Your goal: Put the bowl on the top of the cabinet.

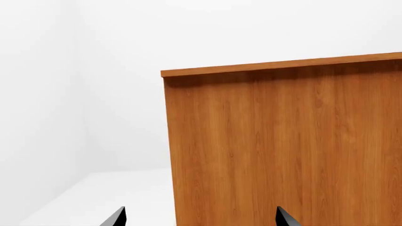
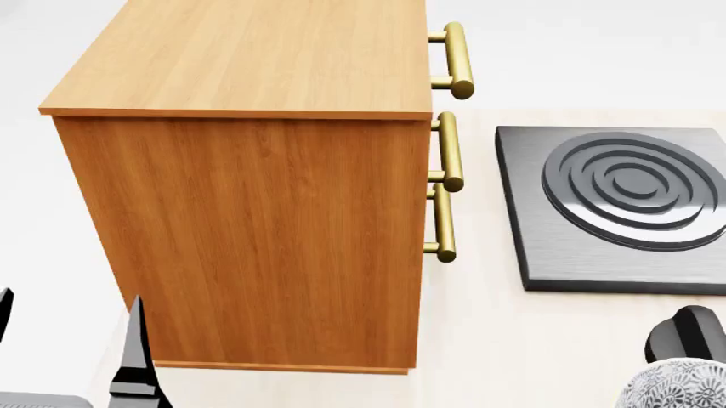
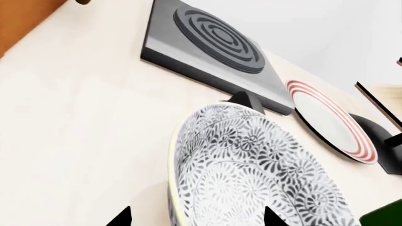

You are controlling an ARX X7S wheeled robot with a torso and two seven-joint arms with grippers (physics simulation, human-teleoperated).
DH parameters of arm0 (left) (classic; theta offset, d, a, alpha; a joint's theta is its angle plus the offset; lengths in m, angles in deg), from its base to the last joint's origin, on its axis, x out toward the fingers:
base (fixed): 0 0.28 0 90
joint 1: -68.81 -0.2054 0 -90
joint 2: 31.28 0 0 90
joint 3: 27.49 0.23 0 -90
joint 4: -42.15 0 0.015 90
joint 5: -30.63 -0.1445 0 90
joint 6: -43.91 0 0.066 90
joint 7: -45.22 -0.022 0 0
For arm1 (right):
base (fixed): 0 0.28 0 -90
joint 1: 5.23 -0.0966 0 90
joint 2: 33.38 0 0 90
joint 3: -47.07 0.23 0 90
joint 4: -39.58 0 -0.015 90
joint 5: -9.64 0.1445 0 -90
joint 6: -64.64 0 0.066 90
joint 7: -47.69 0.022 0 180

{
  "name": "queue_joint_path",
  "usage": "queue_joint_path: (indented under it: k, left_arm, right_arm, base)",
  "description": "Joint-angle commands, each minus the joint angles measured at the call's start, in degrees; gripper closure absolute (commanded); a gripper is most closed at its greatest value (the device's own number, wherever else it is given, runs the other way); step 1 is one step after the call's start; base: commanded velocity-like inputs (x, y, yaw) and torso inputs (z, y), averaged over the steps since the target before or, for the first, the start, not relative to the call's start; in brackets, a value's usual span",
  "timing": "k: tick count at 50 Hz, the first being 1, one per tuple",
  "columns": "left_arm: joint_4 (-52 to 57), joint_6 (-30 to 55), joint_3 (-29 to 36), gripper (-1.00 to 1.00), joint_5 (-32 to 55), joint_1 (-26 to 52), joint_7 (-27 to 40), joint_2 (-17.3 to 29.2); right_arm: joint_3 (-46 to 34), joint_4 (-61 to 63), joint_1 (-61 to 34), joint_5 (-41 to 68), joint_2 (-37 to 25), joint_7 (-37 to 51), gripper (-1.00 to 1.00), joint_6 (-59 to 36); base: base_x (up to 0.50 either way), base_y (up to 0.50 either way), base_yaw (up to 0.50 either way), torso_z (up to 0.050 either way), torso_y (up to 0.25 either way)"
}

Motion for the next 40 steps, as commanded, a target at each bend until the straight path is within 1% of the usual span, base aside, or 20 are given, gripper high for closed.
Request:
queue_joint_path:
  k: [1, 40]
  left_arm:
    - [-0.1, -0.2, 0.2, -1.0, 0.0, 0.0, 0.2, 0.1]
    - [-0.2, -0.5, 0.6, -1.0, 0.6, 0.0, 0.7, 0.6]
  right_arm:
    - [0.2, -0.4, -0.2, 0.1, 0.0, 0.1, -1.0, 0.1]
    - [-0.1, -1.7, -0.7, 0.3, 0.0, 0.3, -1.0, 0.6]
  base:
    - [0.0, 0.0, 0.0, 0.0, 0.0]
    - [0.0, 0.0, 0.0, 0.0, 0.0]
